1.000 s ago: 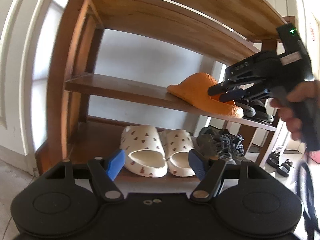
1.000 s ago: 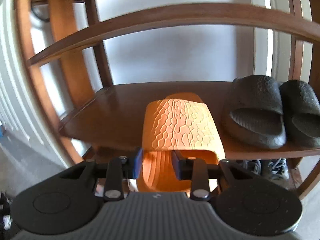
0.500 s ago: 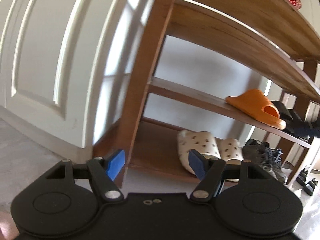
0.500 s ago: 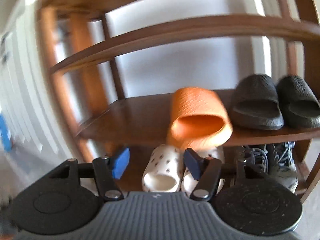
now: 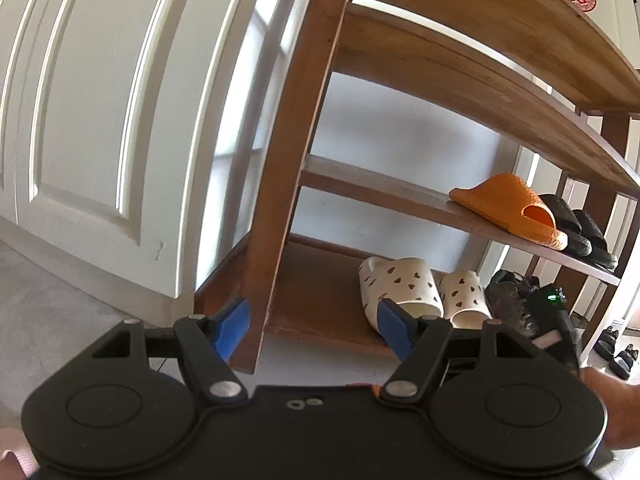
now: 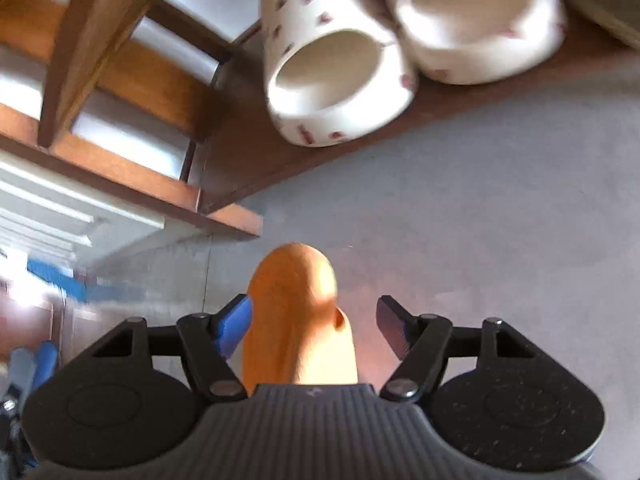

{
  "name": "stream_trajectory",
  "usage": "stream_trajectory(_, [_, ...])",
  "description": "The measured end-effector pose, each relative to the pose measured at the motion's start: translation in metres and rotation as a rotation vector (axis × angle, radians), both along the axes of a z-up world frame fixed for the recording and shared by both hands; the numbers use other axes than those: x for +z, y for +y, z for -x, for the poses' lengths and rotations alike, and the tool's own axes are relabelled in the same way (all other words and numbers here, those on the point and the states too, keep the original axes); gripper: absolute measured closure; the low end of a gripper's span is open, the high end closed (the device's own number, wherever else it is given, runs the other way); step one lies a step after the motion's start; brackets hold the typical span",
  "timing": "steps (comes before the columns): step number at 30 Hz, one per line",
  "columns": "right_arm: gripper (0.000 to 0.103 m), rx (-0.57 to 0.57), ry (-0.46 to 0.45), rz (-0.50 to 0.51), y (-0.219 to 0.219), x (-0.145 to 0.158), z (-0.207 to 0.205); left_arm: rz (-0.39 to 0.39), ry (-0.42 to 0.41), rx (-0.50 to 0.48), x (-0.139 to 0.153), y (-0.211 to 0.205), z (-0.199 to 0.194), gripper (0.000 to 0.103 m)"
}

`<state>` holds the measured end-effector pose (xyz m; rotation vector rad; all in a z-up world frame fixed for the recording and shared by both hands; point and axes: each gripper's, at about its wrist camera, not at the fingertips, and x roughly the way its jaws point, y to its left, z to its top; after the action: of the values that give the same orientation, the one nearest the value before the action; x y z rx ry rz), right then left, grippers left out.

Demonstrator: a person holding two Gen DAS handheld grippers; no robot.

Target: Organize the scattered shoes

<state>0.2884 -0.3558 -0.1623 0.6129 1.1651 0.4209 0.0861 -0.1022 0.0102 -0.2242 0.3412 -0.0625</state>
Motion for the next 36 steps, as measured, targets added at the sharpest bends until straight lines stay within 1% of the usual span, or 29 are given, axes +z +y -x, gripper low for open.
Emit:
stream_trajectory(1, [0.035, 0.01, 0.013, -0.009, 0.005, -0.005, -0.005, 0.001, 0.003, 0.004, 0.0, 0.002, 0.0, 0.033])
stream_trajectory(3, [0.058, 0.031, 0.021, -0.001, 0.013, -0.013, -0.009, 0.007, 0.002, 0.011, -0.001, 0.006, 0.001, 0.033])
stream_trajectory(5, [0.071, 0.06, -0.023, 0.007, 0.019, -0.008, -0.008, 0.01, -0.002, 0.02, -0.001, 0.009, 0.002, 0.033])
stream_trajectory(6, [0.073, 0.105, -0.085, 0.008, 0.024, 0.003, -0.003, 0.011, -0.004, 0.024, 0.0, 0.011, 0.003, 0.033])
stream_trajectory(9, [0.074, 0.192, -0.23, 0.062, 0.036, 0.039, 0.009, 0.013, -0.013, 0.039, 0.001, 0.014, 0.003, 0.033])
stream_trajectory(11, [0.075, 0.269, -0.405, 0.133, 0.042, 0.074, 0.017, 0.016, -0.025, 0.054, 0.003, 0.015, 0.002, 0.033])
stream_trajectory(12, [0.075, 0.305, -0.482, 0.166, 0.045, 0.09, 0.02, 0.013, -0.033, 0.065, 0.005, 0.015, 0.003, 0.033])
stream_trajectory(13, [0.075, 0.346, -0.542, 0.204, 0.046, 0.099, 0.023, 0.01, -0.044, 0.082, 0.007, 0.016, 0.004, 0.032])
stream_trajectory(15, [0.076, 0.592, -0.84, 0.423, 0.069, 0.129, 0.06, 0.014, -0.058, 0.107, 0.009, 0.018, 0.005, 0.032])
stream_trajectory(16, [0.077, 0.703, -0.932, 0.508, 0.078, 0.13, 0.078, 0.016, -0.058, 0.115, 0.009, 0.019, 0.006, 0.032])
stream_trajectory(17, [0.077, 0.776, -0.977, 0.56, 0.083, 0.125, 0.089, 0.016, -0.055, 0.12, 0.009, 0.019, 0.005, 0.032])
stream_trajectory(18, [0.077, 0.919, -1.05, 0.655, 0.09, 0.114, 0.113, 0.017, -0.05, 0.121, 0.009, 0.019, 0.005, 0.032])
stream_trajectory(19, [0.077, 1.03, -1.095, 0.723, 0.094, 0.1, 0.131, 0.016, -0.044, 0.118, 0.008, 0.018, 0.005, 0.032])
stream_trajectory(20, [0.078, 1.099, -1.119, 0.757, 0.094, 0.091, 0.143, 0.015, -0.038, 0.115, 0.007, 0.018, 0.004, 0.032])
stream_trajectory(21, [0.078, 1.194, -1.14, 0.788, 0.092, 0.076, 0.16, 0.013, -0.03, 0.108, 0.006, 0.016, 0.004, 0.032])
stream_trajectory(22, [0.077, 1.244, -1.128, 0.782, 0.088, 0.068, 0.169, 0.009, -0.02, 0.096, 0.004, 0.014, 0.003, 0.032])
stream_trajectory(24, [0.077, 1.284, -1.105, 0.78, 0.081, 0.057, 0.182, 0.001, -0.003, 0.073, 0.002, 0.009, 0.002, 0.032])
stream_trajectory(26, [0.075, 1.294, -1.057, 0.771, 0.08, 0.053, 0.186, -0.002, 0.008, 0.053, -0.001, 0.005, 0.001, 0.032])
stream_trajectory(28, [0.074, 1.287, -0.986, 0.751, 0.074, 0.048, 0.187, -0.003, 0.019, 0.033, -0.004, 0.0, 0.001, 0.032])
stream_trajectory(32, [0.068, 1.292, -0.899, 0.741, 0.061, 0.04, 0.204, -0.007, 0.032, 0.001, -0.008, -0.009, 0.0, 0.032])
stream_trajectory(36, [0.063, 1.303, -0.805, 0.75, 0.047, 0.019, 0.215, -0.023, 0.047, -0.037, -0.012, -0.02, 0.001, 0.032])
